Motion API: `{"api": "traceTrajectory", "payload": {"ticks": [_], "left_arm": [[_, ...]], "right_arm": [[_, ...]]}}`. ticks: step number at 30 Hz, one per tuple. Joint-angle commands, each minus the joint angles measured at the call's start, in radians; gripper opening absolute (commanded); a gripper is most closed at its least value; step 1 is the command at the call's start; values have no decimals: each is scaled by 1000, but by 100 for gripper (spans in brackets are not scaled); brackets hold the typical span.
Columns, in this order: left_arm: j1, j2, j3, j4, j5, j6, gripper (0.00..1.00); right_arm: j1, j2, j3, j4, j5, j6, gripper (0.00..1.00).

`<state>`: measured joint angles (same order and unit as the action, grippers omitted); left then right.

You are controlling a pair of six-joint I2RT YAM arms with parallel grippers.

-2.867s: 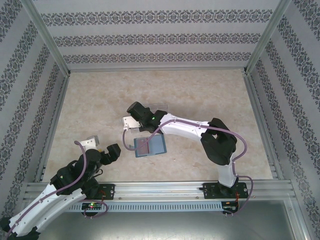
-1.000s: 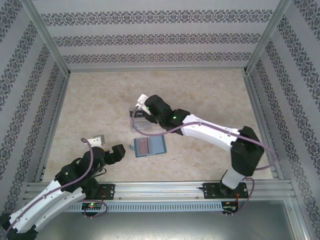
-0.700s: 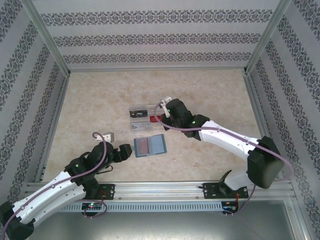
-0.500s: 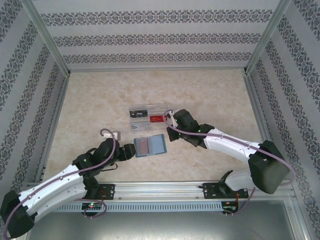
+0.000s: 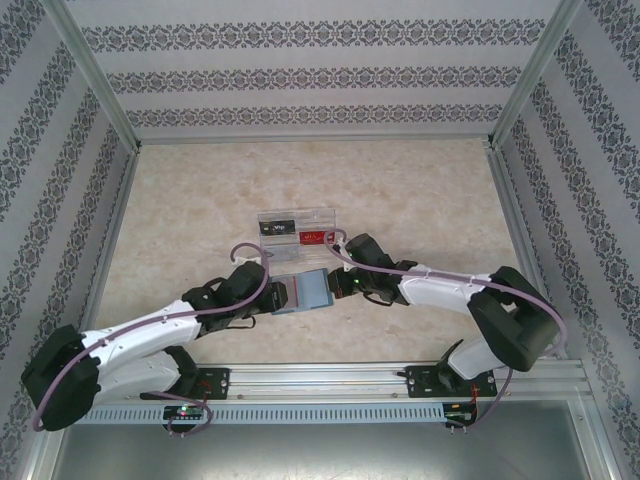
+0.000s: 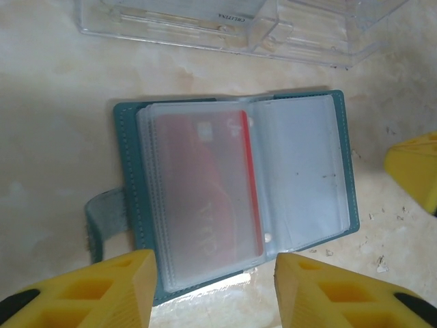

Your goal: Take the credit cards out of the card holder

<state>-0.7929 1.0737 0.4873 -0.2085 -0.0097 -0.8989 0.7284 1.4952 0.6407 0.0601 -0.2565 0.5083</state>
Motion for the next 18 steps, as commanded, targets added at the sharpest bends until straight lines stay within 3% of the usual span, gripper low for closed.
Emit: {"api": "traceTrajectory", "payload": {"ticks": [1, 18], "left_arm": [[-15, 39, 38, 42, -4, -12, 49], [-16, 214, 83, 58, -14, 2, 47]], "right_arm": [[-10, 43, -2, 50, -43, 31, 0], [-27, 108, 7, 20, -16, 46, 0]]}}
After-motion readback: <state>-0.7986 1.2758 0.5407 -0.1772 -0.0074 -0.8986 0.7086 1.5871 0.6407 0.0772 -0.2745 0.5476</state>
